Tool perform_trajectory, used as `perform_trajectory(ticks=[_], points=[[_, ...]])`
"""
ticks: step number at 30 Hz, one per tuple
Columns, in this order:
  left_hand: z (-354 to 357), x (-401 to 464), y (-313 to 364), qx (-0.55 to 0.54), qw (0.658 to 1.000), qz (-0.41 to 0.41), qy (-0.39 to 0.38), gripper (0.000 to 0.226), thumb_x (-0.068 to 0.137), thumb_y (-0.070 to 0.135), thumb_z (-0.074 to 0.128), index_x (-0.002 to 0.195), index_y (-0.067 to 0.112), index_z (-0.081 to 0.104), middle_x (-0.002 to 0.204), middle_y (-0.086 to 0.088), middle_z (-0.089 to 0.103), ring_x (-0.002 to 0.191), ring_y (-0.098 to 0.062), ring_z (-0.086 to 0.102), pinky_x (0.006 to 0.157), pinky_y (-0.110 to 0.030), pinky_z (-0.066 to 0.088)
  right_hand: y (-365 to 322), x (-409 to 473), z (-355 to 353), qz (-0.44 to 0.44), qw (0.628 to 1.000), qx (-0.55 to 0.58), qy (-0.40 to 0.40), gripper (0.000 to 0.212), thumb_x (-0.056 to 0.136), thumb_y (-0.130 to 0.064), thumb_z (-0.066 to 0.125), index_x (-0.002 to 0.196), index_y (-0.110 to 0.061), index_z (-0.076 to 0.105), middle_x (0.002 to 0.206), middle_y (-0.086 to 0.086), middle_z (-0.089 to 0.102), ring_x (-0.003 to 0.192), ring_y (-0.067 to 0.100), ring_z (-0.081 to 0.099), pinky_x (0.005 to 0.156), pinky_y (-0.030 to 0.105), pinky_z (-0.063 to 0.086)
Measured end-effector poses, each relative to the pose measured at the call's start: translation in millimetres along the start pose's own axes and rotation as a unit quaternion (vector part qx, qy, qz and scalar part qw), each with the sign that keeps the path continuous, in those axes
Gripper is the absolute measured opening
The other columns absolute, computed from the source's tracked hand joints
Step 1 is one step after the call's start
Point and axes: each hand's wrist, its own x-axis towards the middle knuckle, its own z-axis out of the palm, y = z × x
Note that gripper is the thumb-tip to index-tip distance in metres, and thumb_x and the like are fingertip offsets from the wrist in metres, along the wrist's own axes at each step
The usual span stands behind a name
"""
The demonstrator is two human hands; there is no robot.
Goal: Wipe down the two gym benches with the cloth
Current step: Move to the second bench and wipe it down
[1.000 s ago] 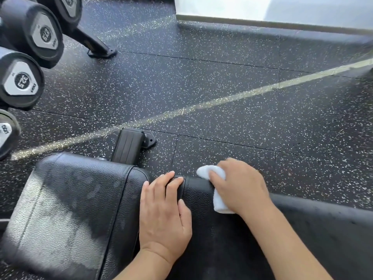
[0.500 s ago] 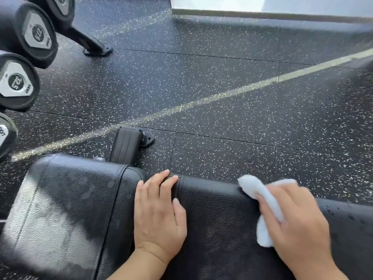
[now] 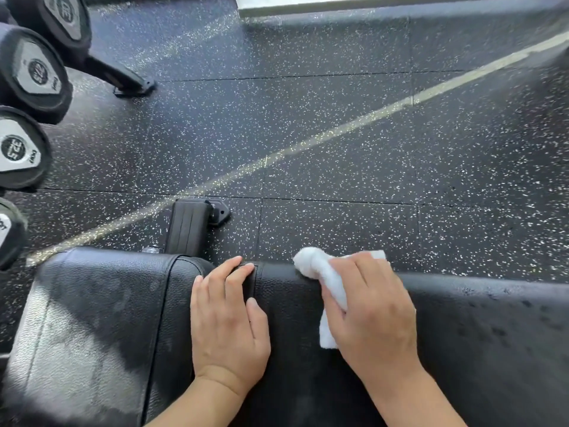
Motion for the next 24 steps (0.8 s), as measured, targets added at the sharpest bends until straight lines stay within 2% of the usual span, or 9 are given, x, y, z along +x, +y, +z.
perform_trajectory(ticks=[3,5,10,13,16,20,24], points=[[-2,0,-3,0.005,1.000,-0.003,0.005,0.050,0.091,0.027,0.039,0.134,0.011,0.057,0.146,-0.006,0.054,0.128,-0.038,0.053,0.124,-0.058,0.025,2,26,2,0.063,0.998,0.015,0.000,0.006,0.095,-0.024,0.063,0.096,-0.018,0.064,0.089,-0.005,0.051,0.079,0.019,0.046,0.065,0.034,0.044],[1,-1,-4,0.010,1.000,-0.002,0.015,0.050,0.091,0.026,0.039,0.134,0.010,0.057,0.145,-0.008,0.054,0.126,-0.039,0.053,0.123,-0.060,0.027,-3,27,0,0.057,0.998,0.019,-0.017,0.006,0.094,-0.022,0.065,0.092,-0.018,0.062,0.087,-0.004,0.050,0.078,0.019,0.044,0.066,0.032,0.041],[3,3,2,0.004,1.000,0.005,0.022,0.050,0.091,0.026,0.039,0.132,0.006,0.059,0.143,-0.012,0.056,0.123,-0.041,0.053,0.116,-0.063,0.034,-16,-8,-6,-0.043,0.997,0.028,-0.050,0.006,0.089,-0.020,0.063,0.093,-0.018,0.067,0.088,-0.001,0.054,0.077,0.023,0.048,0.070,0.033,0.045],[4,1,1,0.005,1.000,0.000,0.023,0.050,0.091,0.026,0.039,0.133,0.008,0.059,0.143,-0.010,0.055,0.124,-0.040,0.053,0.119,-0.060,0.031,-4,-31,-17,-0.136,0.989,0.014,-0.056,0.007,0.088,-0.014,0.064,0.085,-0.017,0.069,0.081,0.001,0.055,0.069,0.025,0.049,0.063,0.039,0.048],[6,1,-1,0.004,1.000,0.002,0.025,0.050,0.090,0.027,0.041,0.134,0.011,0.057,0.144,-0.008,0.054,0.126,-0.038,0.052,0.124,-0.056,0.026,30,-37,-31,-0.162,0.986,-0.015,-0.043,0.011,0.092,-0.014,0.063,0.087,-0.016,0.072,0.080,0.003,0.056,0.069,0.028,0.053,0.062,0.043,0.049],[7,1,-5,-0.002,1.000,0.002,0.025,0.049,0.090,0.028,0.041,0.134,0.012,0.057,0.144,-0.006,0.054,0.127,-0.036,0.051,0.127,-0.049,0.019,48,-36,-37,-0.063,0.998,-0.013,-0.011,0.011,0.094,-0.019,0.066,0.101,-0.015,0.072,0.091,-0.001,0.058,0.077,0.026,0.054,0.068,0.038,0.049],[3,3,-2,-0.006,1.000,0.003,0.023,0.049,0.090,0.029,0.040,0.133,0.011,0.058,0.143,-0.009,0.055,0.126,-0.038,0.052,0.125,-0.056,0.024,19,-28,-17,0.041,0.997,-0.049,0.041,0.008,0.095,-0.025,0.063,0.100,-0.019,0.066,0.091,-0.006,0.052,0.079,0.020,0.048,0.067,0.032,0.041]])
